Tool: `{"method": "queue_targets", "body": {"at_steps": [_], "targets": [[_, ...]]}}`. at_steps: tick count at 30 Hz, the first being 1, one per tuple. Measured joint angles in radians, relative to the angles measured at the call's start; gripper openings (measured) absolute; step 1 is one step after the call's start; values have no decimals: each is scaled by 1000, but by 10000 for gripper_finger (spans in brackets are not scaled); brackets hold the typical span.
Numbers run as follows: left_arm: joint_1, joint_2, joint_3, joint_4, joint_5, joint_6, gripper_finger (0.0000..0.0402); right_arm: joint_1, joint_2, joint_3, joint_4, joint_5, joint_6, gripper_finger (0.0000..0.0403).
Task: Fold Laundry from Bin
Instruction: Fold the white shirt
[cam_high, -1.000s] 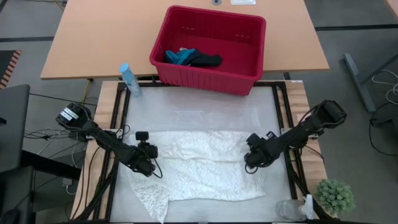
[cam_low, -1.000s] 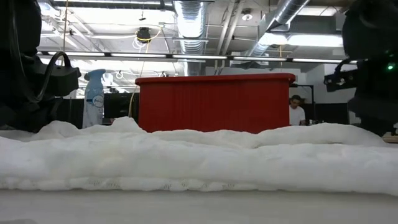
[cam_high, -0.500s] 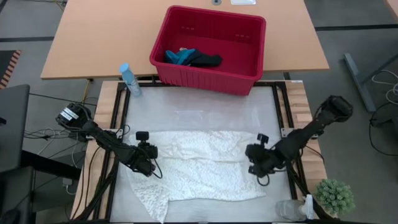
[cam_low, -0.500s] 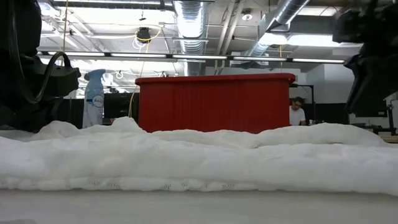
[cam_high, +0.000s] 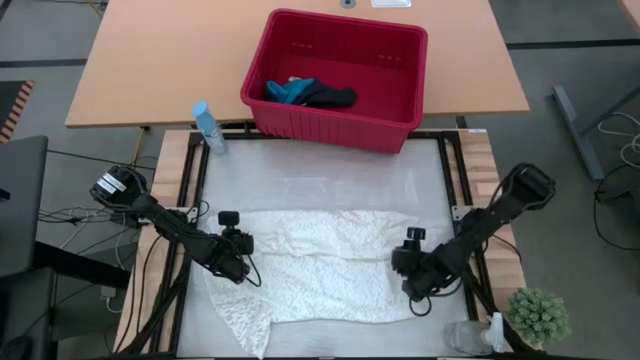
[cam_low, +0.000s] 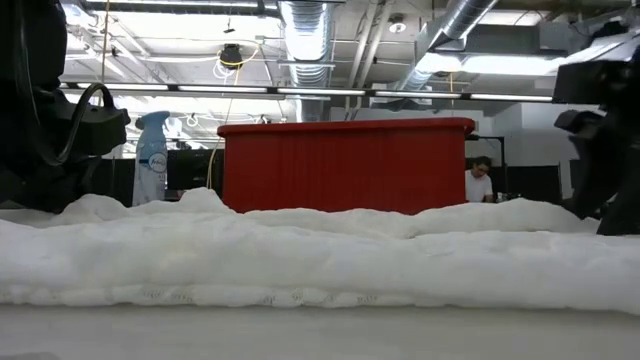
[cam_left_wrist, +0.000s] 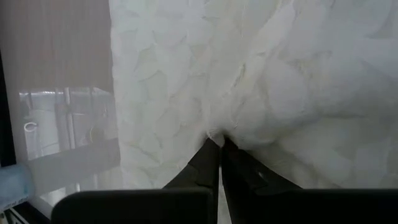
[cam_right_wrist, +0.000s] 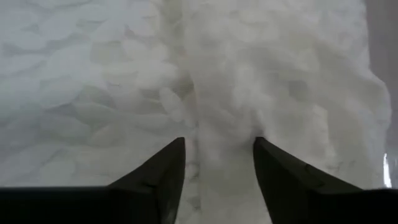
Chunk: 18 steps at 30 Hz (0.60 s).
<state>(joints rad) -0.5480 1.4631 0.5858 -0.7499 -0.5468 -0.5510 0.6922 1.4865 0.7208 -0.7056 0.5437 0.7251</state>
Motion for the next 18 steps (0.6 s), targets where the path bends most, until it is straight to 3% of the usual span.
{"method": "queue_targets", "body": {"at_steps": [4,8,18], "targets": [[0,0,0,0,0,0,0,-18,28,13,-4,-25,0,237],[0,0,0,0,-1,2,0,-35,40,13,-76,-53,54,220],[0,0,0,0,-1,5,0,-38,29,13,-171,-78,97,46]]}}
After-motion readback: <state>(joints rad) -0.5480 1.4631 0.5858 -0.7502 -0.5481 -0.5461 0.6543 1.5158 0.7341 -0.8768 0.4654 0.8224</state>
